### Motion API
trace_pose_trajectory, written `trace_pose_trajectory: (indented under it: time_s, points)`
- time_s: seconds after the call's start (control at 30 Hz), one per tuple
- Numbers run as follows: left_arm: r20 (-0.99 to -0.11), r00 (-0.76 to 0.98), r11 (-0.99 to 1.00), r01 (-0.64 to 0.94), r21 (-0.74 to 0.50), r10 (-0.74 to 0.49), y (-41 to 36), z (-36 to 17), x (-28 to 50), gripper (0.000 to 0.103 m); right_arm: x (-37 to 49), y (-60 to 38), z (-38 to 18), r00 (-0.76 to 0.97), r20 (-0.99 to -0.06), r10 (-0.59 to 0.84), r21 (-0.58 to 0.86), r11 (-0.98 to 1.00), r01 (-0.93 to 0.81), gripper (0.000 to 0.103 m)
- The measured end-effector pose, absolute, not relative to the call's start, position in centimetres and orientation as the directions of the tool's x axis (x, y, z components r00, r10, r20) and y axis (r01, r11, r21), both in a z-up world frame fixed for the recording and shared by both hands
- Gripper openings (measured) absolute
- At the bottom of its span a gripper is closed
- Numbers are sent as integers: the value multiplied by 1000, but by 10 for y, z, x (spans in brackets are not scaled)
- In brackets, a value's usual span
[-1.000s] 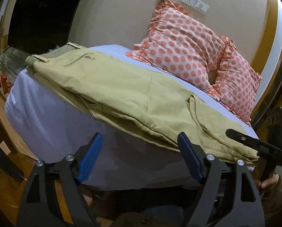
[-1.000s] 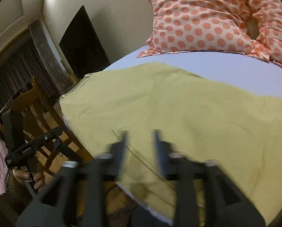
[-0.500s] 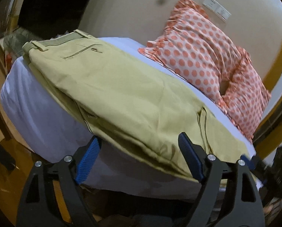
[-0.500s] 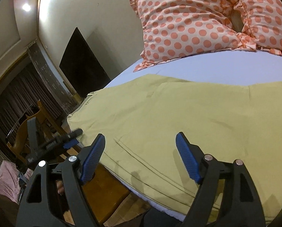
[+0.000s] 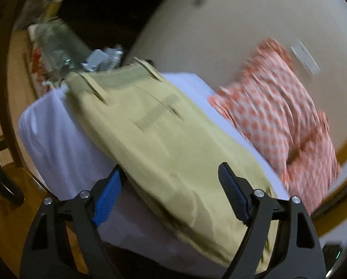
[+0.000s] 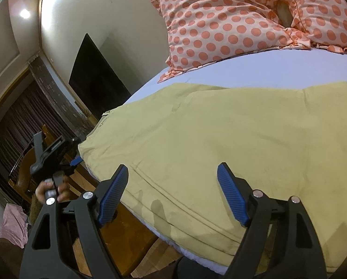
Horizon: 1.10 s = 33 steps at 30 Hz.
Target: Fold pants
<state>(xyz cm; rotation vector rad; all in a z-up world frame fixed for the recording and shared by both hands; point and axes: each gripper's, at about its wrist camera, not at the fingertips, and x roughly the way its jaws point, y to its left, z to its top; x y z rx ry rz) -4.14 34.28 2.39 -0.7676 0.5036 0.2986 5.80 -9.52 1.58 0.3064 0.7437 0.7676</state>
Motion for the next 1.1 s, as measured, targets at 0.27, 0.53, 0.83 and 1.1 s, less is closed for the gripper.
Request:
trace_pose_trajectory:
  time_s: [0.27, 0.53, 0.83, 1.1]
  points:
    - [-574, 818, 550, -500, -669, 45, 402, 11, -25, 11, 60, -108, 17, 497, -472, 728, 521, 685, -509, 81]
    - [-507, 853, 916, -293, -273, 121, 260, 140, 26, 7, 54, -180, 44, 664, -376, 646, 525, 739, -422, 84]
    - [-574, 732, 862, 500, 86, -368, -43, 108, 29, 9, 34, -311, 52, 853, -316, 415, 644, 754, -128, 84]
    - [-649, 676, 715, 640, 281, -350, -99, 41, -13, 16, 70, -310, 23, 712, -431, 554, 723, 685, -94, 81]
